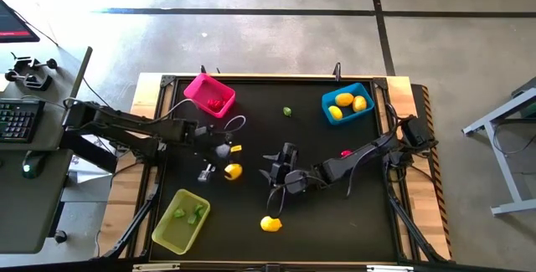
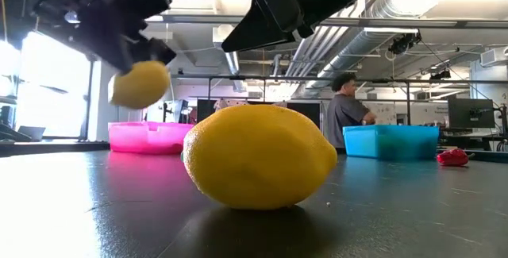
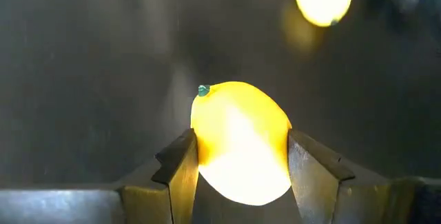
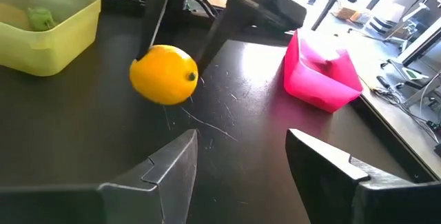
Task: Sort produce into baskets
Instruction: Put the yellow lemon into the blue bin
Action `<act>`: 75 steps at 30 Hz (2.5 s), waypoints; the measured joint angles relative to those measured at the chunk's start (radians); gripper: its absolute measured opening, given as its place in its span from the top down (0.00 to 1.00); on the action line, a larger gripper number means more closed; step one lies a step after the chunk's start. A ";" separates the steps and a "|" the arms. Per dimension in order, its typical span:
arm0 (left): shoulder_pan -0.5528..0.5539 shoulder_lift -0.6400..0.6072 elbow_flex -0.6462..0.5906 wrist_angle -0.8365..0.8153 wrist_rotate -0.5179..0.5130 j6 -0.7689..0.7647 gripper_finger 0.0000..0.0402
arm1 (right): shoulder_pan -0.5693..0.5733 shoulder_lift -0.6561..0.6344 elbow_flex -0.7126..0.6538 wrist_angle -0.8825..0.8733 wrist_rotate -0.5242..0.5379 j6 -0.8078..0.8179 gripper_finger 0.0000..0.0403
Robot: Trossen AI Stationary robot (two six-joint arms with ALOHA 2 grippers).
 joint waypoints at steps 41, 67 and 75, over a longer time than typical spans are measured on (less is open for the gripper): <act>0.089 0.004 -0.244 1.215 0.090 -0.048 0.58 | 0.030 -0.032 0.000 0.352 0.094 0.060 0.36; 0.093 0.004 -0.252 1.243 0.008 -0.026 0.44 | -0.025 -0.074 0.002 0.282 0.004 0.091 0.57; 0.151 0.003 -0.350 1.337 0.004 -0.022 0.37 | -0.055 -0.234 0.002 -0.154 0.122 0.238 0.57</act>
